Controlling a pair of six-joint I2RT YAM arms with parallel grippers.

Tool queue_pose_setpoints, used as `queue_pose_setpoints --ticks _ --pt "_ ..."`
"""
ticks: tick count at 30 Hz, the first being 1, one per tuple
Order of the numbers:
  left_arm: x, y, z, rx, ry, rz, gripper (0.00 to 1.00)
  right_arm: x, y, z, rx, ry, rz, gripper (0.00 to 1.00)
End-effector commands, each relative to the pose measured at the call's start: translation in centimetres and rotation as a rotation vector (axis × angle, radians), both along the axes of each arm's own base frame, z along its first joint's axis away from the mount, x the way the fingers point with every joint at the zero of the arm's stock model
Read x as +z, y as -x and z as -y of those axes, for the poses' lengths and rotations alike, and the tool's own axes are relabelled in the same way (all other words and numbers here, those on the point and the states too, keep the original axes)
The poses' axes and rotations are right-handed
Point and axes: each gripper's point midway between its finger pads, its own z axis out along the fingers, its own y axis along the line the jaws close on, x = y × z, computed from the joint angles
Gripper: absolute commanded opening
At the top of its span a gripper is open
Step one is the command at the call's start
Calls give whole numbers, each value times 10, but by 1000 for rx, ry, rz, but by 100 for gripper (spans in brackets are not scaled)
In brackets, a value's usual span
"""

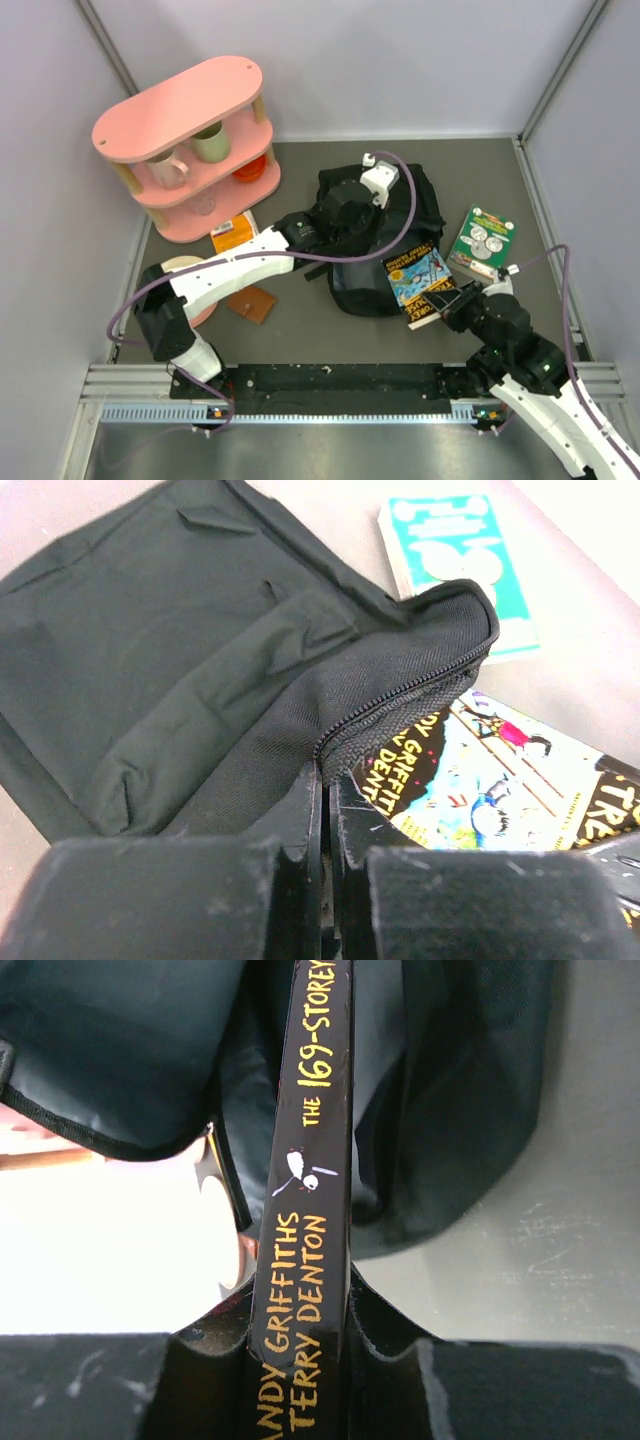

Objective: Pack the student bag
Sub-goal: Place the book in the student bag.

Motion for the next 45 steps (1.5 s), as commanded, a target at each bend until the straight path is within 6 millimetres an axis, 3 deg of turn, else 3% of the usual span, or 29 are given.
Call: queue_pose_setpoints --ticks 1,5,8,9,13,23,27,29,30,34,35,36,37,38,41,45 --pt "55 9 0 -25 142 62 0 44 -13 -21 24 -184 115 0" --pt "55 16 -4 -22 158 50 0 54 -24 -44 68 -301 132 0" --pt "59 20 -8 -15 187 47 0 41 -32 -53 63 -326 72 0" --pt "62 22 -8 -14 204 48 0 46 -35 -56 64 -348 88 0" --pt "73 27 -11 -10 248 49 0 43 -55 -54 -11 -342 105 0" --pt "86 31 -14 -9 285 63 0 73 -87 -51 -109 -373 224 0" --pt "88 31 -12 -8 306 57 0 58 -107 -53 -169 -367 218 0" --pt "92 32 -11 -15 318 58 0 66 -114 -55 -176 -393 274 0" --pt "92 32 -10 -17 317 57 0 58 -121 -54 -197 -358 267 0" --pt "98 31 -8 -17 327 58 0 54 -136 -62 -184 -241 289 0" --pt "100 30 -6 -15 329 55 0 52 -138 -63 -184 -244 295 0" --pt "98 29 -5 -12 325 51 0 68 -141 -65 -184 -294 357 0" --pt "98 29 -5 -12 323 48 0 55 -142 -68 -172 -277 344 0" --pt "99 25 -5 8 315 50 0 57 -143 -68 -170 -278 361 0" --pt "97 17 -9 47 280 55 0 56 -139 -75 -121 -262 362 0" --pt "91 10 -13 47 268 25 0 74 -124 -80 -13 -159 403 0"
